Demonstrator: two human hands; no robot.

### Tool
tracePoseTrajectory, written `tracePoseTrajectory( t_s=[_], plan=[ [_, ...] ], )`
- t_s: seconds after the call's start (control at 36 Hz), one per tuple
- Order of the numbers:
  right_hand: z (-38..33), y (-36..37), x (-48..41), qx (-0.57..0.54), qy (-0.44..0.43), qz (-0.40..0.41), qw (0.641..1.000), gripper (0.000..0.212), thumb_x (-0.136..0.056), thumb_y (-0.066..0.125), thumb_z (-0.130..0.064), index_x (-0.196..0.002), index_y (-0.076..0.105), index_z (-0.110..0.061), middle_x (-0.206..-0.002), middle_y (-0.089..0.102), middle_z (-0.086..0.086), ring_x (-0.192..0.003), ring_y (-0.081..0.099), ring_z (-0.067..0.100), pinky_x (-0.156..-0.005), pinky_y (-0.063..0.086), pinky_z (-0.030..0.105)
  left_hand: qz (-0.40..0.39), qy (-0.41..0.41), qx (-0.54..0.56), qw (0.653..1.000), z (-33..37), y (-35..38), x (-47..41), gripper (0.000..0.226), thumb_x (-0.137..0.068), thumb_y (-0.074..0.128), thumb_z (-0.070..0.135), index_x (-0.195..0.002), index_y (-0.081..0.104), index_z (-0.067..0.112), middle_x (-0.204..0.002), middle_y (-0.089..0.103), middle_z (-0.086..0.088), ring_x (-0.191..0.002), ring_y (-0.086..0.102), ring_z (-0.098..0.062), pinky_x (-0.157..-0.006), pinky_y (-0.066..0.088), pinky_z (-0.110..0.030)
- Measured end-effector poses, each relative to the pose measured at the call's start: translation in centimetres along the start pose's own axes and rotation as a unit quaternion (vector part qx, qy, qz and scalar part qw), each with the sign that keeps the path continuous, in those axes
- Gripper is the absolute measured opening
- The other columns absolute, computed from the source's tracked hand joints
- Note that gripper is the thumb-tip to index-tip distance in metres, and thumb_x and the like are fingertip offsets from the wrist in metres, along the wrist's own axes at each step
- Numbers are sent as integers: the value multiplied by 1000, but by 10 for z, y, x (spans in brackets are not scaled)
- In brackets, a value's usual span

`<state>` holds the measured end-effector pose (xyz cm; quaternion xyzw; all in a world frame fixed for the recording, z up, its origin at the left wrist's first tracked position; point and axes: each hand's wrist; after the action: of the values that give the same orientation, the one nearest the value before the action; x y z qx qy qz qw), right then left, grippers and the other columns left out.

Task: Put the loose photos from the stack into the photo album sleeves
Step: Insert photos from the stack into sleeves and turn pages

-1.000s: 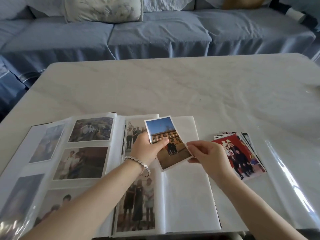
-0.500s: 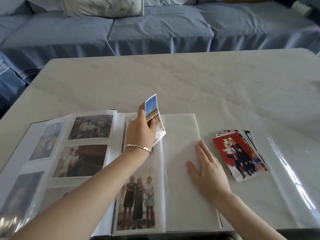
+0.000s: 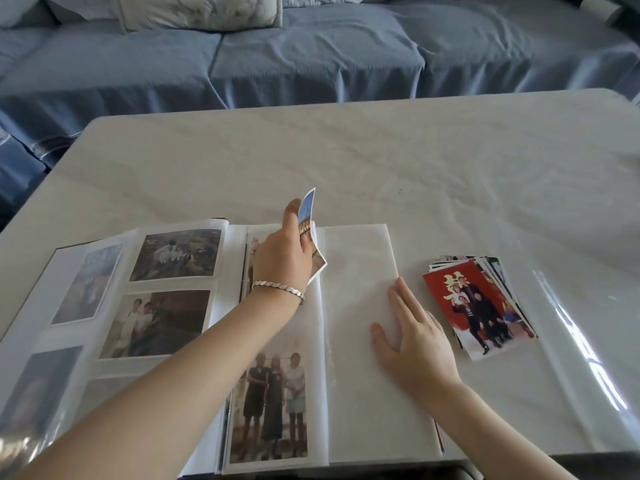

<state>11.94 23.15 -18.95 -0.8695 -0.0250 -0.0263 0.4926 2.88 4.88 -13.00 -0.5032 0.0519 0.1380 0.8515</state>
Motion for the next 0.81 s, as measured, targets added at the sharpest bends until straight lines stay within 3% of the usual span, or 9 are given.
tracePoseTrajectory(
  t_s=[0.14,0.22,0.28,0.36,0.47,0.58,0.69,0.75,0.81],
  plan=[
    [0,-1,1,1,-2,-3,1000,66,-88,53,-42,-146,28,-21,-155,12,-15,-135,31,13,-105,20,19,-42,10,-8,999,2,5,2,46,-92,51,12,-136,39,12,-74,57,-14,-76,58,-36,-57,30,-31],
    [0,-2,1,1,-2,-3,1000,66,-87,54,-41,-146,29,-21,-155,14,-15,-134,32,14,-104,21,20,-105,-10,9,994,1,10,3,32,-88,58,16,-116,47,6,-74,51,-6,-79,57,-33,-56,28,-27],
    [0,-2,0,0,-2,-3,1000,66,-87,55,-40,-145,31,-20,-155,15,-14,-134,33,15,-104,21,19,-151,-54,29,987,-2,12,2,35,-83,65,19,-109,46,5,-83,55,-6,-87,58,-30,-62,34,-27],
    [0,-2,0,-1,-1,-3,1000,66,-87,55,-40,-145,30,-20,-155,14,-14,-134,33,15,-104,20,19,-174,-111,52,977,-6,13,1,55,-78,74,22,-117,38,6,-87,52,-2,-85,53,-25,-66,35,-28],
    [-1,-2,0,-7,-2,0,1000,66,-87,56,-39,-145,31,-19,-155,16,-13,-134,33,14,-105,21,20,-128,-109,63,984,-13,11,7,88,-79,74,22,-144,16,13,-88,41,5,-81,41,-16,-66,28,-21],
    [-1,-2,0,-6,-2,0,1000,67,-87,55,-41,-146,30,-20,-155,15,-13,-134,32,13,-106,21,21,-112,-103,71,986,-16,10,10,64,-95,49,21,-148,13,12,-111,56,-12,-78,44,-20,-57,22,-24],
    [-1,-3,0,-6,-4,-2,1000,66,-88,55,-40,-145,31,-20,-155,15,-13,-134,32,15,-106,20,20,-140,-111,70,981,-22,7,5,62,-92,40,6,-148,16,15,-126,51,-19,-105,53,-32,-71,36,-29],
    [-1,-3,1,-6,-3,-3,1000,65,-87,55,-40,-145,32,-19,-155,16,-12,-134,33,15,-106,20,21,-166,-108,72,977,-24,4,2,62,-91,43,3,-147,22,17,-124,52,-19,-107,54,-34,-85,44,-32],
    [0,-2,0,-7,-3,-3,1000,66,-87,55,-40,-145,31,-19,-155,16,-12,-134,33,15,-106,20,21,-187,-105,74,974,-24,2,-1,61,-91,47,3,-146,27,18,-121,55,-18,-101,59,-35,-90,48,-39]
  ],
)
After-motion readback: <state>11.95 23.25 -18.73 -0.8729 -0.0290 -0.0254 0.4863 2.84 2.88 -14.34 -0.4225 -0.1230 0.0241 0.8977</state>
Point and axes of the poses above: each hand's wrist, its own x-axis away from the middle knuckle, its own y-axis out of the palm, z = x × y
